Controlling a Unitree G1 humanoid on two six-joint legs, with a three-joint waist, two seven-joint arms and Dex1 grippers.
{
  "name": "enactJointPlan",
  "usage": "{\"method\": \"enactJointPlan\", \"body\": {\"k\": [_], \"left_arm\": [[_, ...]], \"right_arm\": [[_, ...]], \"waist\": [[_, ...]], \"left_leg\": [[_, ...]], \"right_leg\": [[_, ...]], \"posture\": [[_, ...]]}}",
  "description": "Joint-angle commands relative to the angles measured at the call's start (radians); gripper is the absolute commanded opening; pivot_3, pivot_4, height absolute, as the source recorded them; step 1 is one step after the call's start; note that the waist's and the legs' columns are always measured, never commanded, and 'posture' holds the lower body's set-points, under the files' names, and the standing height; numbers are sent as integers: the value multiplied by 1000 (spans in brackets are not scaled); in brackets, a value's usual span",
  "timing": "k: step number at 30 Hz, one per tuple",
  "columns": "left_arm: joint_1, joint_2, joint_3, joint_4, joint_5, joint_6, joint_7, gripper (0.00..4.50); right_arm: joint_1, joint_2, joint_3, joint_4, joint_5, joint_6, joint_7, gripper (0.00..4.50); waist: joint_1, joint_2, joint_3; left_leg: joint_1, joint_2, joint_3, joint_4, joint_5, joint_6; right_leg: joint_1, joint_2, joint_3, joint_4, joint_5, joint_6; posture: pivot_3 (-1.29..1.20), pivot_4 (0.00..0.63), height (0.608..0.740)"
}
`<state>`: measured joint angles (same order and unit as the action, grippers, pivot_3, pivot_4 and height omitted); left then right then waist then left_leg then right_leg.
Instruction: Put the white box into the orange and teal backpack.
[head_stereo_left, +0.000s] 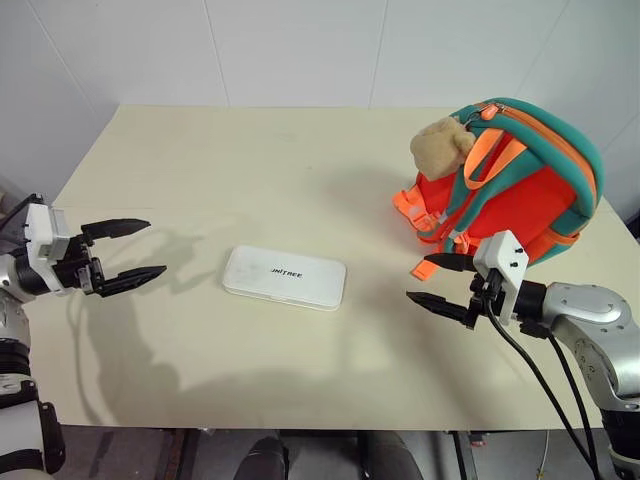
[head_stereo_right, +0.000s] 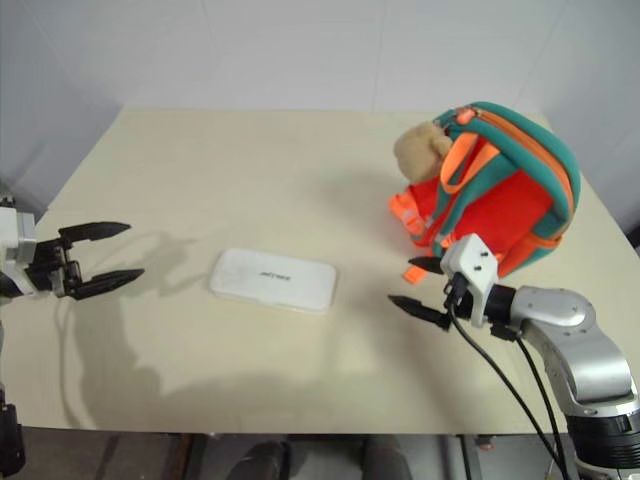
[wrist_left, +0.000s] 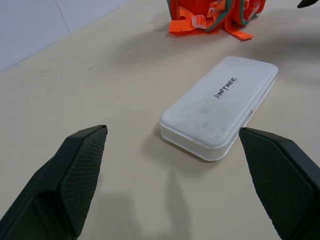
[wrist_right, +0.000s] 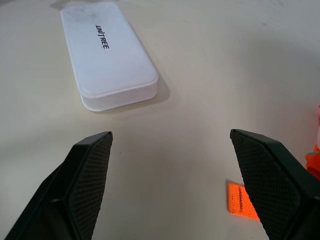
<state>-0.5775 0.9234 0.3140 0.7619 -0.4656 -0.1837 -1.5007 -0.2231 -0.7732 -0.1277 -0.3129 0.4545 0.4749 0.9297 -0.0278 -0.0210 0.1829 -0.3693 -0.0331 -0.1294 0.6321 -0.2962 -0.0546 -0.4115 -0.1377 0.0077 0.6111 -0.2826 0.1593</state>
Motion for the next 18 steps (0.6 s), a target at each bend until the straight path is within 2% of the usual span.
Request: {"method": "enactJointPlan", "body": {"k": [1,11,18], "left_arm": [[-13,23,22,-6,-19,2,-60,4500],[-33,-12,12,-16,4,-19,7,4500],[5,-15,25,-56,1,-15,54,4500]], "right_arm": [[-16,-2,-23,-48,28,-5,-1,4489],[-21,32,7,-84,24,24,-57,4489],[-33,60,33,-101,4,42,-127,4489]], "waist": [[0,0,0],[1,0,0],[0,0,0]], "left_leg": [[0,0,0,0,0,0],[0,0,0,0,0,0],[0,0,0,0,0,0]], "right_leg": [[0,0,0,0,0,0],[0,0,0,0,0,0],[0,0,1,0,0,0]], "posture": [[0,150,740],[0,150,740],[0,150,740]]}}
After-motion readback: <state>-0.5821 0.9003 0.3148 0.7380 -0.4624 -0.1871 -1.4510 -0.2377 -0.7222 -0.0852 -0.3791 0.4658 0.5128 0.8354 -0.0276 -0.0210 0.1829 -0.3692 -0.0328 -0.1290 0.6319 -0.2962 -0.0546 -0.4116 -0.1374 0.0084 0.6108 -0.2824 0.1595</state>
